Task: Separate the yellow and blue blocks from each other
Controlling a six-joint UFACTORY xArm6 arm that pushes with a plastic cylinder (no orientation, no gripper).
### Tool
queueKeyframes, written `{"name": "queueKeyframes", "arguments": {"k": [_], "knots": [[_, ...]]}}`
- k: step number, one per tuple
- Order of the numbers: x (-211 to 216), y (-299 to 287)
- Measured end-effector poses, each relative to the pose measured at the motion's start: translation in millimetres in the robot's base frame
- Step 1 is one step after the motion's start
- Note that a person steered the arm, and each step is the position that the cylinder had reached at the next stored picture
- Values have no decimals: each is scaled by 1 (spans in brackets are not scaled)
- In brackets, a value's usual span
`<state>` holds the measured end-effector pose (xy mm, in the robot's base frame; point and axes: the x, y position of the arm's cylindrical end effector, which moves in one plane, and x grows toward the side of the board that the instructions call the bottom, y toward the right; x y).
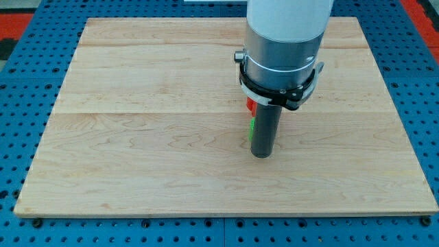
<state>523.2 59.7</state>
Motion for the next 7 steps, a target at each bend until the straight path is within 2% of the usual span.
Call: {"name": "queueKeyframes", "arguments": {"k": [2, 3, 4, 7], "knots": [[8, 17], [9, 78], [-30, 103], [-191, 162]]}}
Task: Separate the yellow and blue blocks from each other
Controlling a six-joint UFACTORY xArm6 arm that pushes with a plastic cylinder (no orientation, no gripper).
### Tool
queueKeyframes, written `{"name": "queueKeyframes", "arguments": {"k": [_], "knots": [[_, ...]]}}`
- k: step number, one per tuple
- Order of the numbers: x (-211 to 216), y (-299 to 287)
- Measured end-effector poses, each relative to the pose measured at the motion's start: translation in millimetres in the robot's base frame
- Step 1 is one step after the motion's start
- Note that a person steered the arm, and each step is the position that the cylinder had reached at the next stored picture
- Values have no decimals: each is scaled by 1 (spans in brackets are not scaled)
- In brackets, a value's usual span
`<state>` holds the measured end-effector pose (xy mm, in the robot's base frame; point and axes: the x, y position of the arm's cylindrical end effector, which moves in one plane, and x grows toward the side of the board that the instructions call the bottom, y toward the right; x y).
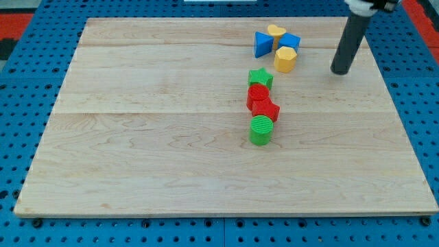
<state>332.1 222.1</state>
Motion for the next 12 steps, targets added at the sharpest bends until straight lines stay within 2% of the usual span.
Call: {"name": "queueKeyframes", "arguments": {"k": [1, 2, 4, 5, 6, 7, 8, 10, 11, 12], "knots": [[-32, 23], [-59, 22], [-58, -54], [-58, -139], [-70, -137], [-68, -91], [-41, -124], [-31, -212], [-38, -191], [-57, -142]]}}
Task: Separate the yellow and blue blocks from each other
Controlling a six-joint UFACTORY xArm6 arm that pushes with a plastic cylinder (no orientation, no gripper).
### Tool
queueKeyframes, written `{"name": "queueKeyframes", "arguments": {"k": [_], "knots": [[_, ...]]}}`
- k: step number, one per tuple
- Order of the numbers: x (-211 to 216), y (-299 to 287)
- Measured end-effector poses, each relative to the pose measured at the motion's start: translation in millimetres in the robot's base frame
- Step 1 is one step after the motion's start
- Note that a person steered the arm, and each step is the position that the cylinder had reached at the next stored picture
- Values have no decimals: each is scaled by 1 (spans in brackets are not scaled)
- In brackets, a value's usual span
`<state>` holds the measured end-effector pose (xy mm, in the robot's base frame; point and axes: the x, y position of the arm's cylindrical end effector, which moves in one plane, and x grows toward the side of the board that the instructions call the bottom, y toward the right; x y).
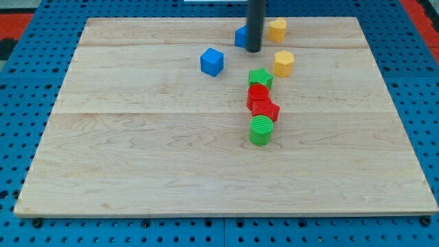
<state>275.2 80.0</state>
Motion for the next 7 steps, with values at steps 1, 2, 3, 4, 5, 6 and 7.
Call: {"name": "queueKeyframes", "arguments": {"k": [1, 2, 3, 4, 5, 6, 7], "knots": [[-24, 11], [-24, -30], [-25, -62], [-44, -15], [-64, -24], [-60, -67], [-83, -64]]}}
